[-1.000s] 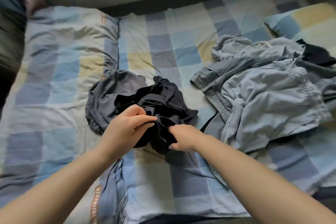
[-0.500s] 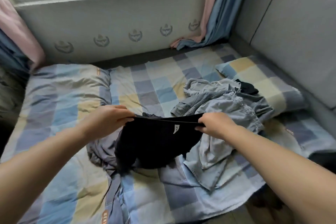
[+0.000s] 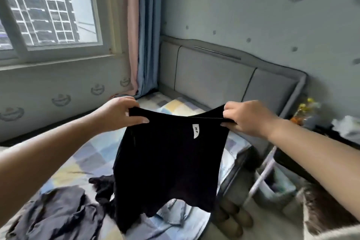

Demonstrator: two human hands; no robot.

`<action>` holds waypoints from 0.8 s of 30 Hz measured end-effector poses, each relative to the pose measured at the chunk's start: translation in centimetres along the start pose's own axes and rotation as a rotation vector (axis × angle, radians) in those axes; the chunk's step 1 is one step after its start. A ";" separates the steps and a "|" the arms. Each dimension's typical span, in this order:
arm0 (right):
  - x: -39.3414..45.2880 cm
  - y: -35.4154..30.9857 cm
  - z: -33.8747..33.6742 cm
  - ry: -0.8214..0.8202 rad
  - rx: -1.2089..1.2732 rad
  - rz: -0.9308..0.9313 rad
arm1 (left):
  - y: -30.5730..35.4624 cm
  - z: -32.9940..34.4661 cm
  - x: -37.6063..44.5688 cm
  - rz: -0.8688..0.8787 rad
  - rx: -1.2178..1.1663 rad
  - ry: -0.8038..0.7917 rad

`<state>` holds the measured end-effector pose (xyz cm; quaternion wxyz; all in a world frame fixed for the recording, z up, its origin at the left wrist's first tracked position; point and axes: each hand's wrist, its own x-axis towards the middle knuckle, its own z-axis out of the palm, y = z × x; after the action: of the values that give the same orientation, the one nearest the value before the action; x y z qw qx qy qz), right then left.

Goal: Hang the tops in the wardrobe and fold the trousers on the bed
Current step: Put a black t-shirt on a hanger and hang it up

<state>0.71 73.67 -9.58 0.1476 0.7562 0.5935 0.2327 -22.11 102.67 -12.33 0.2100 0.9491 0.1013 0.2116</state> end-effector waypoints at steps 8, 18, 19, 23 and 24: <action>-17.8 7.9 -6.0 -0.158 -0.226 0.298 | 15.0 5.6 8.7 0.228 -0.193 -0.170; -42.1 14.5 -12.4 -0.408 0.087 0.652 | 38.5 15.6 13.7 0.438 -0.428 -0.407; -44.1 14.9 -13.2 -0.423 0.099 0.686 | 40.6 16.4 13.9 0.476 -0.450 -0.410; -52.2 15.9 -15.2 -0.473 0.081 0.832 | 48.4 20.6 14.4 0.552 -0.511 -0.454; -54.4 16.0 -15.6 -0.473 0.069 0.862 | 50.6 21.9 14.5 0.576 -0.521 -0.488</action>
<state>-4.43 16.22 2.02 0.1434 0.9695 0.1841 0.0749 5.75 53.86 -2.76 0.3920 0.8762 -0.2758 0.0503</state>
